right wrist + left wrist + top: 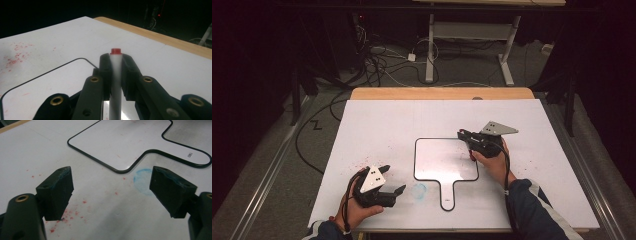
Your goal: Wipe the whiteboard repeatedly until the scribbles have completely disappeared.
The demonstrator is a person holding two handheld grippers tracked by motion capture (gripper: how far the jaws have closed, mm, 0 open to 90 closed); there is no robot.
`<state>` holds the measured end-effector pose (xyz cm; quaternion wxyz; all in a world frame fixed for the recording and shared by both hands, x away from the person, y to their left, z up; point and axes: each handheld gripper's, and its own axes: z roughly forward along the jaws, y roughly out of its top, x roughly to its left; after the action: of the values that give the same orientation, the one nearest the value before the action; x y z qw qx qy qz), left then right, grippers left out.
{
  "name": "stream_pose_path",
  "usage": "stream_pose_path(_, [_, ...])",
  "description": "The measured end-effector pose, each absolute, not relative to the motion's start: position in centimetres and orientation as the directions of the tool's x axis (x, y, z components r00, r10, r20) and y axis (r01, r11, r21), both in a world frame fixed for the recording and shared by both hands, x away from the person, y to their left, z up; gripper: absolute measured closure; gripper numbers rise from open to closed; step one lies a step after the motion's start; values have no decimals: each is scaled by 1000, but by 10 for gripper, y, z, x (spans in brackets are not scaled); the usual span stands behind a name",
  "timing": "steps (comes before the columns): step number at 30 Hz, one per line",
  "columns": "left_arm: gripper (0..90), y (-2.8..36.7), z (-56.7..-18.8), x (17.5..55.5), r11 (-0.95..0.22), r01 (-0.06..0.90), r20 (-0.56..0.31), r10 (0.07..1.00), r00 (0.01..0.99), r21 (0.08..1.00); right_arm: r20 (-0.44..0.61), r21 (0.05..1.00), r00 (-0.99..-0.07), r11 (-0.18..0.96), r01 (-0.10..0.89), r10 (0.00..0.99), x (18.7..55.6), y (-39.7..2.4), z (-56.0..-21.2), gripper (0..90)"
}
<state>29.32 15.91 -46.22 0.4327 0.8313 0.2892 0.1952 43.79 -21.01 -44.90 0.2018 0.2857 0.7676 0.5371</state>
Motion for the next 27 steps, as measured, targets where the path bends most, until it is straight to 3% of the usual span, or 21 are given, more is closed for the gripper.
stream_pose_path(15, [184,160,-462,292,-450,304,63,637,768,840,-53,936,-747,293,193,663,476,-169,-446,814])
stream_pose_path(18, [184,160,-461,291,-451,300,64,633,772,840,-14,940,-729,257,223,685,484,-171,-448,813])
stream_pose_path(27, [184,159,-461,291,-452,298,65,631,773,841,-8,933,-772,283,223,635,477,-160,-449,813])
